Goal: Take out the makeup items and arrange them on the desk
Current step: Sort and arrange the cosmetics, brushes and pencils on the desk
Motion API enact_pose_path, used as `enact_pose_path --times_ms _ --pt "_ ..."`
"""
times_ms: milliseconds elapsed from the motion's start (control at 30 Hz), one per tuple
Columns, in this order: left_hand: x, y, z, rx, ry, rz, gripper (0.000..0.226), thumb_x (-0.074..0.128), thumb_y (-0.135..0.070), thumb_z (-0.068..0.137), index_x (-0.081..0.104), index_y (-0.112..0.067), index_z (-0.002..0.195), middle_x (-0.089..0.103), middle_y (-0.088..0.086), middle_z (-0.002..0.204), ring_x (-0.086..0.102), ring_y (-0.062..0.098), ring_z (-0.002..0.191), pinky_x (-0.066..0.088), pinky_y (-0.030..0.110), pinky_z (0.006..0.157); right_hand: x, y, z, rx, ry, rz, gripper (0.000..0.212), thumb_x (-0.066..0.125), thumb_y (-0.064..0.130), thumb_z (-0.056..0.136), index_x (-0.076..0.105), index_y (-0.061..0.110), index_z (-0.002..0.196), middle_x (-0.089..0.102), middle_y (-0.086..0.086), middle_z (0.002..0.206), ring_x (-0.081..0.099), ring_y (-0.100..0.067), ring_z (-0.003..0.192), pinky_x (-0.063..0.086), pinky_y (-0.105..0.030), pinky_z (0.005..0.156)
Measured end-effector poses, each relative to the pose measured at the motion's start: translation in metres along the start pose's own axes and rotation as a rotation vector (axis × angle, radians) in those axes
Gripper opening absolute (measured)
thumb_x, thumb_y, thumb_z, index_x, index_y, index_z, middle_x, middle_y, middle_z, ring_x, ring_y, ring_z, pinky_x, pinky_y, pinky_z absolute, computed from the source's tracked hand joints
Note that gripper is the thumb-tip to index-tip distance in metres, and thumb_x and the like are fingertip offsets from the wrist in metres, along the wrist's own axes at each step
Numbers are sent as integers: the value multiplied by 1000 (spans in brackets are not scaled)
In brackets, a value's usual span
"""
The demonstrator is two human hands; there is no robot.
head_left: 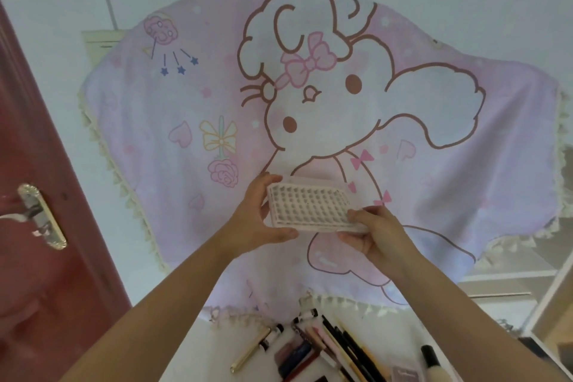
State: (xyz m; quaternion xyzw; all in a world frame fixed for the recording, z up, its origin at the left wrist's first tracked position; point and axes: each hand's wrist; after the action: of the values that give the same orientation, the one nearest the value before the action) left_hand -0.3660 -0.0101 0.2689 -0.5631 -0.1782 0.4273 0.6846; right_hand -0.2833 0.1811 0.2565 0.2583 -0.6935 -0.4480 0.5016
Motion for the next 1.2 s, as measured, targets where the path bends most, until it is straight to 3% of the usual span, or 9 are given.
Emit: enact_pose_path --times_ms 67,133,300,533,633,833,1000,1100,1200 --pt "-4 7 0 -22 -26 -51 69 69 18 64 42 -32 103 53 4 115 56 18 107 54 29 86 -5 -1 -3 22 54 -200 20 62 5 82 45 6 92 53 -11 104 61 -20 84 57 -25 59" --pt "-6 13 -1 -54 -12 -91 60 60 22 69 44 -28 98 58 0 99 60 10 89 56 18 65 -12 1 -5 -98 112 -784 44 70 21 76 45 15 111 46 3 116 52 -12 102 48 -24 83" --pt "5 24 -8 -92 139 -117 58 67 10 60 45 -26 100 55 -2 94 63 -2 76 52 14 60 -10 10 -12 -288 561 -1446 74 74 39 70 35 27 132 35 17 119 34 -5 114 29 -21 95" --pt "18 42 -28 -155 219 -152 71 76 -13 43 45 -29 105 59 -8 98 64 7 89 57 25 71 -16 -12 -19 -251 556 -1450 74 63 51 55 41 27 122 39 16 117 39 -3 107 31 -17 87" --pt "25 56 -42 -196 220 -192 66 69 -1 52 43 -29 106 58 -8 102 66 5 88 57 25 70 -21 -30 -21 -211 610 -1458 76 62 52 55 41 27 124 43 17 111 42 -3 102 34 -13 80" --pt "35 90 -75 -315 163 -358 73 71 -5 44 44 -25 108 49 -1 108 65 7 84 57 24 68 -35 -63 -16 33 724 -1263 46 62 48 55 47 34 97 56 8 109 54 -13 104 46 -32 95" --pt "39 128 -113 -451 113 -571 77 69 -12 43 45 -26 115 49 0 112 63 9 86 53 23 71 -49 -93 -8 202 604 -896 18 59 7 83 63 25 83 70 3 84 66 -13 80 53 -34 84" --pt "50 153 -136 -531 38 -698 71 69 -13 45 49 -17 113 49 7 110 55 21 85 46 30 77 -56 -120 -14 130 755 -1145 16 57 25 87 59 40 92 61 24 94 57 13 84 43 -7 78" --pt "58 168 -150 -593 -128 -746 86 89 -22 29 52 -16 106 55 4 102 59 18 78 50 26 75 -68 -133 -17 269 881 -1239 38 59 38 81 47 38 117 44 32 107 44 15 96 37 -7 82"
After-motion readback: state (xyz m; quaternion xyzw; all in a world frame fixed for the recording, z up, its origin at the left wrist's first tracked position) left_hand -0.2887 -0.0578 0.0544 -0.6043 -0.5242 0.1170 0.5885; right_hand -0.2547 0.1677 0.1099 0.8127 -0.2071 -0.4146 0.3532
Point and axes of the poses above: each hand's wrist, its own z-axis towards the middle knuckle, its own x-axis out of the palm, y = z × x
